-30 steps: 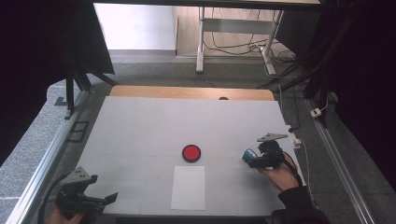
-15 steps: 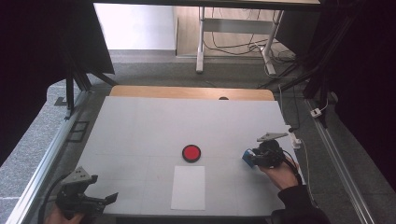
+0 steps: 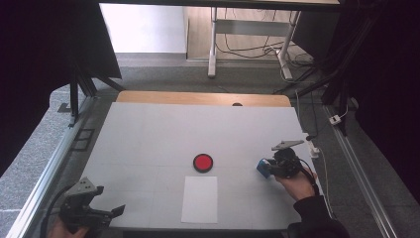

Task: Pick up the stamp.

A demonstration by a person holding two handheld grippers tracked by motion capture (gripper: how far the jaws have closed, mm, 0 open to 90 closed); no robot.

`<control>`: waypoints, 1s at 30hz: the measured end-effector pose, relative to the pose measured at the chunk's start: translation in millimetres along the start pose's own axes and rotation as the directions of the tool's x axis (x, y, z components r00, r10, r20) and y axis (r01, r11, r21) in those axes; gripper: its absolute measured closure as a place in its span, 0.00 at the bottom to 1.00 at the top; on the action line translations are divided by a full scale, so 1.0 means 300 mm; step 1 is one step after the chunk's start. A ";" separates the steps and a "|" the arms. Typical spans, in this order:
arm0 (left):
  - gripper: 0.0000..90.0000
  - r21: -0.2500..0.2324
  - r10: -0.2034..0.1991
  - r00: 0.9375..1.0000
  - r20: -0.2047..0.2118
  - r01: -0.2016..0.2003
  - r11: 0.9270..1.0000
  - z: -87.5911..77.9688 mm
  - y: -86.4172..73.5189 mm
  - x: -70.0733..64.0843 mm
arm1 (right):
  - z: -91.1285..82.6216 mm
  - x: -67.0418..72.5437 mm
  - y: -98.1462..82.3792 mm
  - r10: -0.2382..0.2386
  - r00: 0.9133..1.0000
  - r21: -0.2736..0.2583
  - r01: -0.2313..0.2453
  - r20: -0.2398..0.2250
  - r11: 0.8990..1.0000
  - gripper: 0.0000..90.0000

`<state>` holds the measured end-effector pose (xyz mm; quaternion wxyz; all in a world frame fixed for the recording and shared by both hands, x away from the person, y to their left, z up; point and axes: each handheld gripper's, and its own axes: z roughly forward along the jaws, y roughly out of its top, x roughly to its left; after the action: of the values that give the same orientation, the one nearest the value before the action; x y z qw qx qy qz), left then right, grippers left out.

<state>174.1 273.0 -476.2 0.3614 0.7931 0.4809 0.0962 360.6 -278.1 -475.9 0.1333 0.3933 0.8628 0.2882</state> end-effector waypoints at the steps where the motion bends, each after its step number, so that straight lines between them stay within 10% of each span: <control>1: 0.00 -0.001 0.000 1.000 0.000 0.000 1.000 0.000 0.000 0.000 | -0.001 0.002 0.000 -0.006 1.000 0.001 0.006 0.004 1.000 0.79; 30: 0.00 0.002 0.003 1.000 0.001 -0.003 1.000 0.000 0.000 0.000 | -0.099 0.046 0.017 -0.034 0.999 -0.139 0.031 -0.014 0.990 0.79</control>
<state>174.0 272.9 -476.2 0.3607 0.7942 0.4795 0.0960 341.1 -276.6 -449.2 0.1580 0.3666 0.8481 0.3484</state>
